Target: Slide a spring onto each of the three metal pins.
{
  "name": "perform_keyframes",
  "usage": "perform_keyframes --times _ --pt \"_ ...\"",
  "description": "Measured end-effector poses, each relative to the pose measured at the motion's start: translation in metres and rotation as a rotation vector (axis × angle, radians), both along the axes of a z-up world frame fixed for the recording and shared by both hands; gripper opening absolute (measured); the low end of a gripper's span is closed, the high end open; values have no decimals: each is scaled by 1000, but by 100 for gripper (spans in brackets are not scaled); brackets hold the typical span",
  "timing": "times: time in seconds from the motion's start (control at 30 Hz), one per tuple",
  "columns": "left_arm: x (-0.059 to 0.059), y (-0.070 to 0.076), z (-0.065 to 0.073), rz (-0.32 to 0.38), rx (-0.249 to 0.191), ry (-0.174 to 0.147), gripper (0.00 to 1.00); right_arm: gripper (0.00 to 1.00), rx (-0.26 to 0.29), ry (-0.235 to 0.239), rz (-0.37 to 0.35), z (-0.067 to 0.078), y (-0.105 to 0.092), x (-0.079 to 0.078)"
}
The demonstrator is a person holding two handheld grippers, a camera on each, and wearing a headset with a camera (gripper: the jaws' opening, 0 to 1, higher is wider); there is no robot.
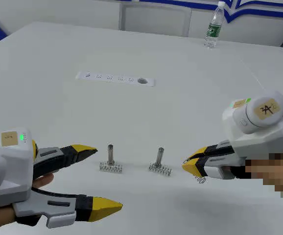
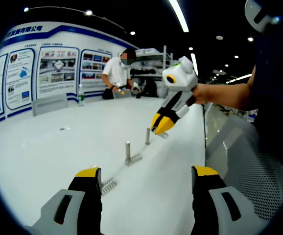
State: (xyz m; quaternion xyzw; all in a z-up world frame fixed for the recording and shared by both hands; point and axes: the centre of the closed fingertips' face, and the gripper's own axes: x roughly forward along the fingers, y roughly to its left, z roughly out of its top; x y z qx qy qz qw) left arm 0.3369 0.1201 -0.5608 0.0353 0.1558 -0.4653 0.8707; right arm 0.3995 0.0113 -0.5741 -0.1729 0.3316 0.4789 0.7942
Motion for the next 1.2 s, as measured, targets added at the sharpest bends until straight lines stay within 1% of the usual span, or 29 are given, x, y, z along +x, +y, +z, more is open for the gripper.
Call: perform_keyframes --times 0.13,0.23,0.5,0.6,0.7,0.83,0.93,1.0,1.03,1.13,1.2 --pt "1 -10 -1 -36 7 4 75 11 49 -7 16 14 14 -3" --pt "2 -19 -1 -57 -2 10 73 11 77 -10 24 21 23 -4" --pt "9 -44 9 -102 -88 38 67 11 142 -22 48 38 41 -8" --pt "10 -52 12 -116 -110 50 65 11 197 -17 57 49 51 -13" --pt "12 -57 16 -128 -134 60 63 11 233 -11 65 56 57 -16" --pt "15 -59 23 -126 -168 69 60 11 260 -11 74 60 63 -19" --pt "18 -61 29 -119 -204 80 58 11 291 -8 84 65 69 -22" --pt "19 -62 31 -116 -218 83 56 11 301 -9 90 68 71 -25" --pt "20 -63 31 -115 -224 86 56 11 314 -13 95 71 74 -26" --pt "20 -65 33 -114 -235 93 51 11 336 -13 106 76 78 -29" --pt "21 -66 36 -113 -250 94 48 11 341 -14 110 77 80 -30"
